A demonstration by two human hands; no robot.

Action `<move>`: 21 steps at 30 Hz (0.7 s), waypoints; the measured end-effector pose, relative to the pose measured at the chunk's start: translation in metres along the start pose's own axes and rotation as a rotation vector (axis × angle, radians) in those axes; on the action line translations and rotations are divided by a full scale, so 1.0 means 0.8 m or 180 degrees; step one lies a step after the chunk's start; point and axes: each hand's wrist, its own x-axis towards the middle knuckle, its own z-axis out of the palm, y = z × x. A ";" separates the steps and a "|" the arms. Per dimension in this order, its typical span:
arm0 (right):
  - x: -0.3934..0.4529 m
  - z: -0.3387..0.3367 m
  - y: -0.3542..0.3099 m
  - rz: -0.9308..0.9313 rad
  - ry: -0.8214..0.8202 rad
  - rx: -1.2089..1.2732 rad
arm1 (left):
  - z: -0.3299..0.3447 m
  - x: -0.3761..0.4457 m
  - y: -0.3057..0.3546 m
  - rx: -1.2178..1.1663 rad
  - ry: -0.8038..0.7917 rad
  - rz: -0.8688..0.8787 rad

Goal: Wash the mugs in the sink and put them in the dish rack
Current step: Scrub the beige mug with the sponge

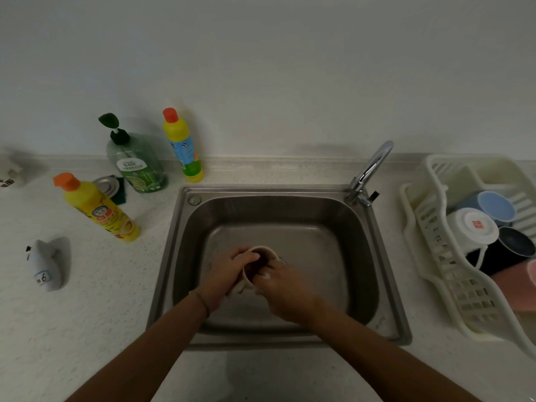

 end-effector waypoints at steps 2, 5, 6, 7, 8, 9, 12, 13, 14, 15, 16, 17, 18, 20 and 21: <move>0.002 -0.005 -0.007 0.0096 0.0191 0.0146 | 0.002 -0.004 0.010 -0.0012 -0.0123 -0.0044; 0.007 -0.010 -0.007 0.0615 0.0558 0.0517 | -0.004 -0.009 0.009 -0.0459 -0.0107 -0.0006; 0.009 -0.010 -0.006 0.0812 0.0660 0.0651 | -0.003 -0.011 0.006 -0.0740 -0.0021 0.0001; 0.011 -0.010 -0.007 0.0948 0.0769 0.0744 | 0.001 -0.013 0.004 -0.0990 0.0095 0.0024; 0.013 -0.011 -0.010 0.1027 0.0886 0.0829 | 0.009 -0.017 0.002 -0.1152 0.0206 0.0058; 0.015 -0.011 -0.015 0.1055 0.0987 0.0891 | 0.020 -0.021 0.003 -0.1279 0.0300 0.0072; 0.018 -0.007 -0.037 0.1175 0.1236 0.1043 | 0.045 -0.022 0.003 -0.1535 0.0694 0.0146; 0.020 -0.005 -0.044 0.1335 0.1169 0.1126 | 0.049 -0.021 0.003 -0.1534 0.0840 0.0215; 0.022 -0.001 -0.048 0.1494 0.1018 0.1271 | 0.050 -0.019 0.001 -0.1500 0.0944 0.0261; 0.023 0.004 -0.050 0.1625 0.0877 0.1525 | 0.050 -0.018 -0.001 -0.1448 0.1007 0.0256; 0.023 0.004 -0.054 0.1696 0.0744 0.1856 | 0.048 -0.017 -0.002 -0.1382 0.1057 0.0236; 0.021 0.002 -0.056 0.1654 0.0573 0.2105 | 0.044 -0.017 -0.001 -0.1296 0.1081 0.0212; 0.017 -0.002 -0.056 0.1430 0.0423 0.2023 | 0.039 -0.017 0.000 -0.1189 0.1055 0.0179; 0.010 -0.002 -0.041 0.0759 0.0125 0.0967 | 0.026 -0.016 0.002 -0.1002 0.0906 0.0144; 0.006 -0.002 -0.033 0.0544 -0.0025 0.0458 | 0.022 -0.017 0.004 -0.0956 0.0838 0.0159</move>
